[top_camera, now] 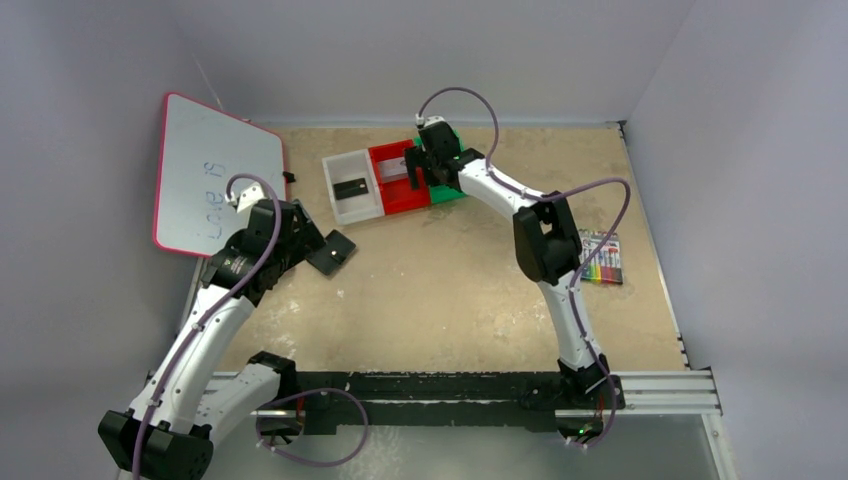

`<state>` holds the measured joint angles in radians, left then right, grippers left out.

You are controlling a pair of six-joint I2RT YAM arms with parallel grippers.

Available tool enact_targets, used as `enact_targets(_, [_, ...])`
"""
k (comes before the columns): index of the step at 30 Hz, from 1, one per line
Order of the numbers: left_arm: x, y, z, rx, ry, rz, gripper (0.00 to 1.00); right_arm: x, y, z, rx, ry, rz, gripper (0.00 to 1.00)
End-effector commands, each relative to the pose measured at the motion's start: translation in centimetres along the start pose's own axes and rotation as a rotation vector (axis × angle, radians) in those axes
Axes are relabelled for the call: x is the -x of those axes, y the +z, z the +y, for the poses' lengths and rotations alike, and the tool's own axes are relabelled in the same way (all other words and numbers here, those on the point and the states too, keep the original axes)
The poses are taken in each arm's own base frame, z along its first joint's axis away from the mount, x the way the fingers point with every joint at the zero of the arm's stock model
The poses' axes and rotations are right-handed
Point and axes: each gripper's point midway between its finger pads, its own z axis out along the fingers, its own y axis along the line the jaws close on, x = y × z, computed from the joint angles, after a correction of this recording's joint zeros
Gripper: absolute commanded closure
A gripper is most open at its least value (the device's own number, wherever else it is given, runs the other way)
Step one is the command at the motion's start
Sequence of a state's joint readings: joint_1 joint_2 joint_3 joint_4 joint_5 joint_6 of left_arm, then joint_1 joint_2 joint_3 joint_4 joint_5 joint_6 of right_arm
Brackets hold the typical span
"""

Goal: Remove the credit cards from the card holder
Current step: Move the storage box to the center of the board.

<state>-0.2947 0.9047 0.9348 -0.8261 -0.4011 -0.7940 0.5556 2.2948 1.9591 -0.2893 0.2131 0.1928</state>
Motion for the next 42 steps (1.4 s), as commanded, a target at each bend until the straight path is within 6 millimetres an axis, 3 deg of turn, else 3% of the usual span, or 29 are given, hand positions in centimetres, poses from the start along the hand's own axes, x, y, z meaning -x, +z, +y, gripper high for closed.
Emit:
enact_targets(1, [1.0, -0.4, -0.1, -0.006, -0.030, -0.038, 0.00, 0.6, 0.5, -0.7, -0.061, -0.010, -0.014, 0.06])
enact_targets(8, [1.0, -0.5, 0.1, -0.002, -0.032, -0.039, 0.00, -2.0, 1.6, -0.8, -0.066, -0.011, 0.041, 0.06])
enact_targets(20, [0.0, 1.1, -0.4, -0.012, -0.024, -0.021, 0.00, -6.5, -1.6, -2.8, -0.163, 0.137, 0.126, 0.06])
enact_targets(28, [-1.7, 6.4, -2.4, -0.002, 0.050, 0.037, 0.00, -7.9, -4.4, -4.0, -0.191, 0.168, 0.119, 0.06])
enact_targets(34, [-1.7, 10.1, -2.7, 0.075, 0.108, 0.023, 0.00, -9.9, -5.8, -4.6, -0.195, 0.160, 0.148, 0.05])
enact_targets(42, [-2.3, 13.5, -3.3, 0.116, 0.175, 0.044, 0.00, -13.0, -7.3, -6.0, -0.241, 0.182, 0.183, 0.05])
